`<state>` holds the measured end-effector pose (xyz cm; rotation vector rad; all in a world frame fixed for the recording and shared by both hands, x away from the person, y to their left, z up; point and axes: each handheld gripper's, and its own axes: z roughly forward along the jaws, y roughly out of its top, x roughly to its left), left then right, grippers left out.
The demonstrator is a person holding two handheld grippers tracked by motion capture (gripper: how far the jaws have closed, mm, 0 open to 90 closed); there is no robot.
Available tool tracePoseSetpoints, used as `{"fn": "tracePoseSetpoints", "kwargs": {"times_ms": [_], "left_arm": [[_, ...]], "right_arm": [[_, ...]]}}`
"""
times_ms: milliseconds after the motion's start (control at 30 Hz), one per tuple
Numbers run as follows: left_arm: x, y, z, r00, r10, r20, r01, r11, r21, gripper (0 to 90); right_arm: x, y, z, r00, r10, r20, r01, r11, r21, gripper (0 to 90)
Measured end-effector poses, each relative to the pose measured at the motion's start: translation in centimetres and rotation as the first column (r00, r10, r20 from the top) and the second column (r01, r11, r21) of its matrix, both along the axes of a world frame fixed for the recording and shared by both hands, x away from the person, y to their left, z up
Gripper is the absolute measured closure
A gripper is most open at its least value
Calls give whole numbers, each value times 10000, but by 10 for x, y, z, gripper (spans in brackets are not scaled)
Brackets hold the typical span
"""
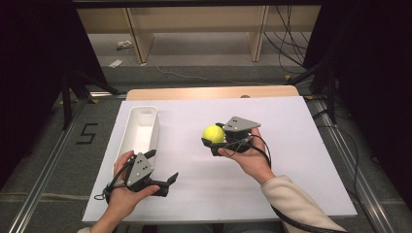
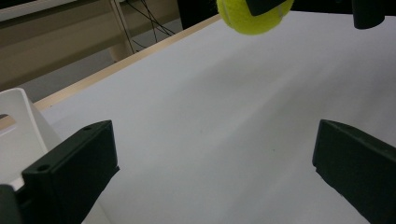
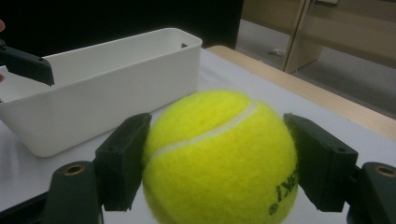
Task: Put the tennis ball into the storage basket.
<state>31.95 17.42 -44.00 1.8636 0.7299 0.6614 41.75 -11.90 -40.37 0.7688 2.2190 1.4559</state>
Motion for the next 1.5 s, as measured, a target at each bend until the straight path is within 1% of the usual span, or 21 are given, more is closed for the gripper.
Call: {"fn": "tracePoseSetpoints", "kwargs": {"times_ms": [467,1033,1500], "left_arm": [[0,0,0,10000,-8,4,8,10000,-13,0],[0,-1,0,10000,-46,3,46,10000,-33,0],[0,-1,0,10000,-67,1,67,10000,-24,0]], "right_arm": [[1,5,0,9999,101,42,-101,9999,-14,271],[3,10,-1,9999,153,-18,-153,9999,-6,271],[5,14,3,9998,187,37,-187,9998,50,271]]}}
